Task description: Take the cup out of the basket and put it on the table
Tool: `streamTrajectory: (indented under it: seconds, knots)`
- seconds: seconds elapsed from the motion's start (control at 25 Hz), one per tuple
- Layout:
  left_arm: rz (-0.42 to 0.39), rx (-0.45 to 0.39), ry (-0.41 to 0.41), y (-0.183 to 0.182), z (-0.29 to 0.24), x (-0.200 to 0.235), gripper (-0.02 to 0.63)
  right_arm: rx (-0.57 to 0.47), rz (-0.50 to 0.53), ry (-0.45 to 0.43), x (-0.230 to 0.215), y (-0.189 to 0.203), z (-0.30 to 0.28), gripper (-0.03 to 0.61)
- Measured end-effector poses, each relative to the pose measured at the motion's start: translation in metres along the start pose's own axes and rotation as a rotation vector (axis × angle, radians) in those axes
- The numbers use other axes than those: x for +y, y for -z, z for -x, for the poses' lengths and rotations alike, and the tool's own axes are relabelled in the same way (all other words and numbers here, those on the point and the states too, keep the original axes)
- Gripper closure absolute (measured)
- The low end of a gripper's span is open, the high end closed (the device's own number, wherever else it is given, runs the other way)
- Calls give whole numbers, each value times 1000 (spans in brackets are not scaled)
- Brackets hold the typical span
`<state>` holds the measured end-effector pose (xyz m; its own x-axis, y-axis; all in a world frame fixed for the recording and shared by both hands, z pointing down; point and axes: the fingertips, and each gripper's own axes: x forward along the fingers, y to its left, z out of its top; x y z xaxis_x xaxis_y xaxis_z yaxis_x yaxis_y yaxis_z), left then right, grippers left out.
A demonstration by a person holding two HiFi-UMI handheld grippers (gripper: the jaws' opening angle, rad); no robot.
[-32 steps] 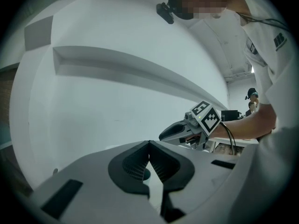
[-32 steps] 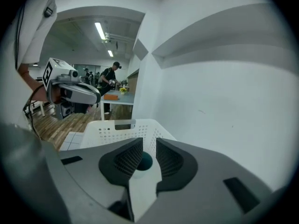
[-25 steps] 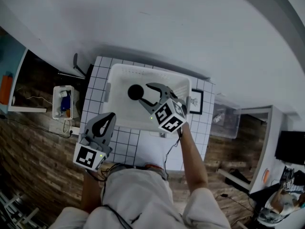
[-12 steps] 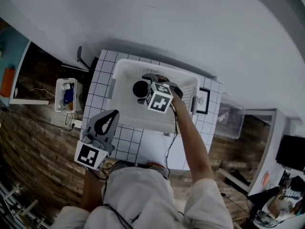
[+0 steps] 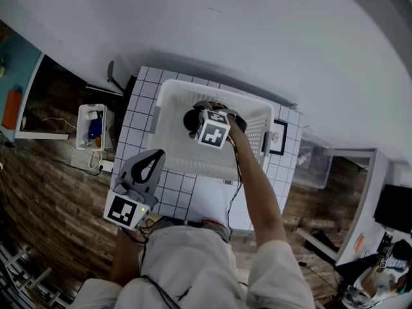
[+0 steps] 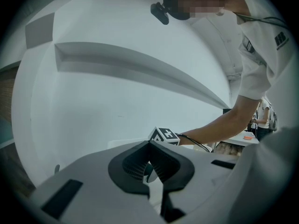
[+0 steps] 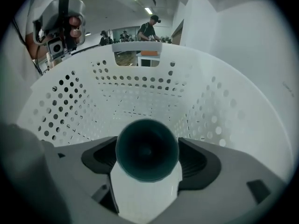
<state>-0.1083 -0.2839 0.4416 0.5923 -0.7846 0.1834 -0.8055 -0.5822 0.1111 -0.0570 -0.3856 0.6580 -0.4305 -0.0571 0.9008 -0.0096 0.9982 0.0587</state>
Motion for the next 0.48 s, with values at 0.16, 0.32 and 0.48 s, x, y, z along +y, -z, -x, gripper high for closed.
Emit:
streamTrajectory:
  seconds: [0.16, 0.32, 0.48]
  knots:
    - [1, -2, 0, 1, 2, 0, 606, 7, 6, 7, 2, 0, 0, 184]
    - [-1, -3, 2, -1, 3, -1, 606, 9, 5, 10, 4, -1, 5, 187]
    - [-9, -4, 4, -2, 3, -1, 606, -8, 4, 24, 5, -7, 13, 187]
